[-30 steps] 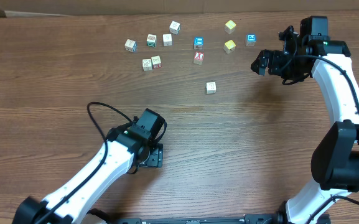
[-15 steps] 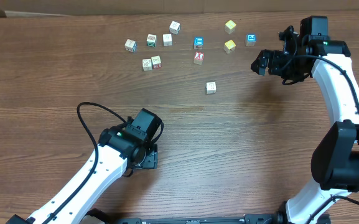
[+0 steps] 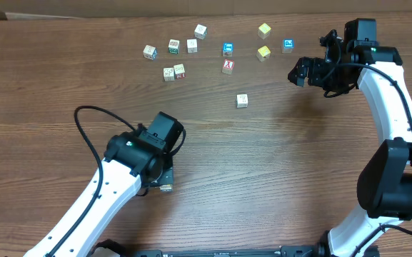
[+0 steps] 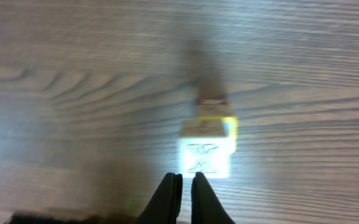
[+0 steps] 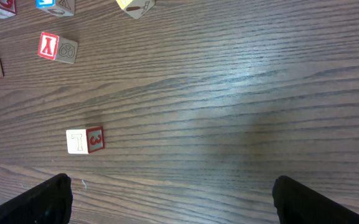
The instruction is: Form a tower
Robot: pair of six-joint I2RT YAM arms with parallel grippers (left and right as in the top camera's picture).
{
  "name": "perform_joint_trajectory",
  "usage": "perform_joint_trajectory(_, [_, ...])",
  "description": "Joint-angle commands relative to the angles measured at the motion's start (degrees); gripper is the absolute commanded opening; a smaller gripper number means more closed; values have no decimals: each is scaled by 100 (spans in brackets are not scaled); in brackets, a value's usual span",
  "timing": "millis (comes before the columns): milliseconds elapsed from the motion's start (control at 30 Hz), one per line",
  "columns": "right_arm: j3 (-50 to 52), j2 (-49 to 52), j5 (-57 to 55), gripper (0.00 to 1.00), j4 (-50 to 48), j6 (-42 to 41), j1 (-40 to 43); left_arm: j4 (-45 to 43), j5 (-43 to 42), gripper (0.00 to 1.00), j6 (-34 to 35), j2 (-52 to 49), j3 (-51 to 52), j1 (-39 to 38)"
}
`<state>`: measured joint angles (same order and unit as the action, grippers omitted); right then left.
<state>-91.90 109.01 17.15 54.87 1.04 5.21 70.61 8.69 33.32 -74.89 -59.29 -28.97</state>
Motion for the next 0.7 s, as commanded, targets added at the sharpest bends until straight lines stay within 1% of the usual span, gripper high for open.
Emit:
perform_joint_trajectory(0, [-118,-155,7,100,-31,-22,0,219,267,4,271,74,-83,249])
perform_joint_trajectory(100, [-118,-155,7,100,-31,-22,0,310,267,4,267,74,-79,409])
perform_joint_trajectory(300, [-118,-155,7,100,-31,-22,0,186,236,4,254,74,155,570])
perform_joint_trajectory(400, [-118,-155,7,100,-31,-22,0,0,164,4,251,74,444,577])
perform_joint_trajectory(500, [-118,-155,9,100,-31,-22,0,-297,-85,4,249,74,737,577])
perform_joint_trajectory(667, [-118,-155,7,100,-31,-22,0,-553,-116,4,247,74,868,577])
